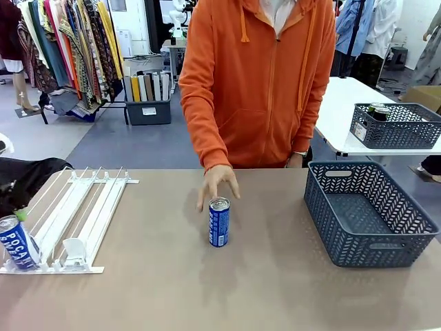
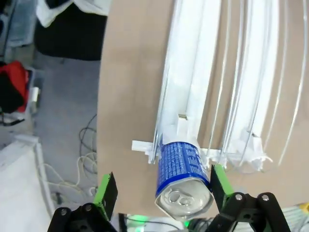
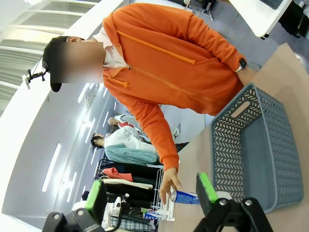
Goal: Retrieve and store the cans from the dispenser.
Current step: Pick up one can from the Automatic Can Dispenser and place it in the middle of the table.
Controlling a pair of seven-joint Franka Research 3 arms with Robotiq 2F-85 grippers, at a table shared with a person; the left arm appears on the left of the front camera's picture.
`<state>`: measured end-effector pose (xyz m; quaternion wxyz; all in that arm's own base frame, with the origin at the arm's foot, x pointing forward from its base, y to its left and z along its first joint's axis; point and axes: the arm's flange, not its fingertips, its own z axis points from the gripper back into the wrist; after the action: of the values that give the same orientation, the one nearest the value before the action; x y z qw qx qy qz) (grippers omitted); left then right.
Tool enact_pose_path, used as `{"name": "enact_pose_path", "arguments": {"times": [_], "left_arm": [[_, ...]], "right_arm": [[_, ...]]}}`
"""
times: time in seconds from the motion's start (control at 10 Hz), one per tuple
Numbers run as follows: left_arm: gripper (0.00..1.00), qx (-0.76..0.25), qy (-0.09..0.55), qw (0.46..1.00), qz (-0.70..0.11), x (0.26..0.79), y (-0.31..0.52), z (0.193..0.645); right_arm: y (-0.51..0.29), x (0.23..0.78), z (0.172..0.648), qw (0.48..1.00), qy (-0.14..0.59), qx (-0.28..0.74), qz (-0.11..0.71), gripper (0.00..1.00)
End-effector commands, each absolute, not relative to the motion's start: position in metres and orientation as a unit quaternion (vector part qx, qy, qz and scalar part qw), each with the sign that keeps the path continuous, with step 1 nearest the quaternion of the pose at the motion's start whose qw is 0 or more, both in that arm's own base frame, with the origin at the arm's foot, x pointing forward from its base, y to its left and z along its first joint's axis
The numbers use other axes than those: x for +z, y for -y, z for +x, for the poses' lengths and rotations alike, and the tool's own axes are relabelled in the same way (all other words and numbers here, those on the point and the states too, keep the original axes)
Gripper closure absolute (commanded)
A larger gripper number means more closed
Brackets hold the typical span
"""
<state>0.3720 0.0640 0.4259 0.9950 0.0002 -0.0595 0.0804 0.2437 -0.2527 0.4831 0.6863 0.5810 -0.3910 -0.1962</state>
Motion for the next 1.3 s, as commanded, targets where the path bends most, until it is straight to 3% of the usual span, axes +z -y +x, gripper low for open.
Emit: {"name": "enact_pose_path", "arguments": {"times": [0.0,0.9,1.0,1.1,1.2], "left_arm": [[0.00,0.033,0.052,0.997,-0.041,0.418,-0.064,0.369],[0.00,0.009,0.006,0.999,-0.050,0.401,-0.054,0.376],[0.58,0.011,0.003,0.999,-0.044,0.401,-0.055,0.376],[1.00,0.007,0.001,0.999,-0.044,0.402,-0.054,0.376],[1.00,0.007,0.000,0.999,-0.044,0.401,-0.054,0.377]], "right_arm": [[0.252,0.485,0.247,0.675,0.404,-0.192,0.586,0.00],[0.252,0.485,0.247,0.675,0.404,-0.192,0.586,0.00],[0.252,0.485,0.247,0.675,0.404,-0.192,0.586,0.00],[0.252,0.485,0.247,0.675,0.404,-0.192,0.586,0.00],[0.252,0.485,0.247,0.675,0.404,-0.192,0.586,0.00]]}}
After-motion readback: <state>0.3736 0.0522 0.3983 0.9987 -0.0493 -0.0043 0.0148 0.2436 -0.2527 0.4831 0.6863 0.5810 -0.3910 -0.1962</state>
